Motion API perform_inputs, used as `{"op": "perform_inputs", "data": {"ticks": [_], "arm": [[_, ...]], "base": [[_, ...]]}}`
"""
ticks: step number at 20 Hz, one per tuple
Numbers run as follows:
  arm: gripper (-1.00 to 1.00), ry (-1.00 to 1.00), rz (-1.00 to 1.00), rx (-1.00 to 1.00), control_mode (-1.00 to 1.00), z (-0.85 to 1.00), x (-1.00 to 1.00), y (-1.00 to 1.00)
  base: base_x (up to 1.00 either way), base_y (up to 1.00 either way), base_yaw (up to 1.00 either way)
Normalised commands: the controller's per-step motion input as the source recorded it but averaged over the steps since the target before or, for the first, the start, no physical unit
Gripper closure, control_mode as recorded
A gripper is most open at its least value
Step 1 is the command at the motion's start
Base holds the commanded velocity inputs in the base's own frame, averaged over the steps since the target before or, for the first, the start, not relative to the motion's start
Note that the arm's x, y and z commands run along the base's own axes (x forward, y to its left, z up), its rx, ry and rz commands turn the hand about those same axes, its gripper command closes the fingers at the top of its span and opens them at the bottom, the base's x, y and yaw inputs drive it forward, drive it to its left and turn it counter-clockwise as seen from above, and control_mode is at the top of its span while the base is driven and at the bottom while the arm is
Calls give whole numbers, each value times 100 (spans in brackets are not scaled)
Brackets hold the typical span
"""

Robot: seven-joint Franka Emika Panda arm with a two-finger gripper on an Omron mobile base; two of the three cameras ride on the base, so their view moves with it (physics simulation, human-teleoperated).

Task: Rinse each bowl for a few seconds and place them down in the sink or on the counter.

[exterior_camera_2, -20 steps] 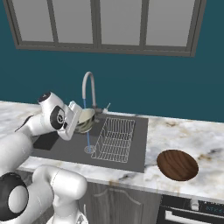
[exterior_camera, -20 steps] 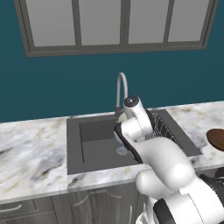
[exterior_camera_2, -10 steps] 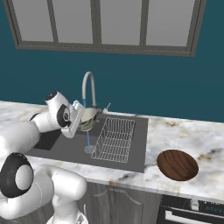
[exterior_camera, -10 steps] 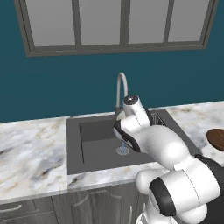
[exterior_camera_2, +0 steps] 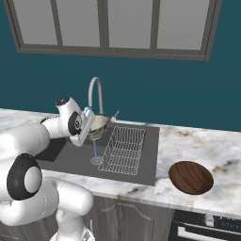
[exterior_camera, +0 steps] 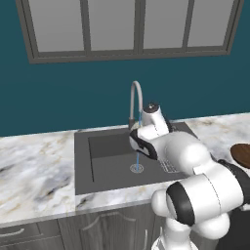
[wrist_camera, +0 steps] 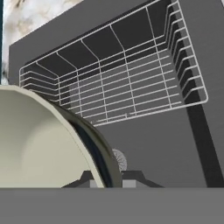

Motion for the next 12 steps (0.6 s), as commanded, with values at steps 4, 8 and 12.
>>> {"op": "perform_inputs", "data": {"ticks": [4, 8, 12], "arm": [[100, 0, 1, 12, -100, 0, 13, -23], [100, -1, 2, 15, -100, 0, 6, -35], [100, 0, 2, 15, -100, 0, 6, -35]], "base": [[0, 0, 0], [0, 0, 0], [0, 0, 0]]}}
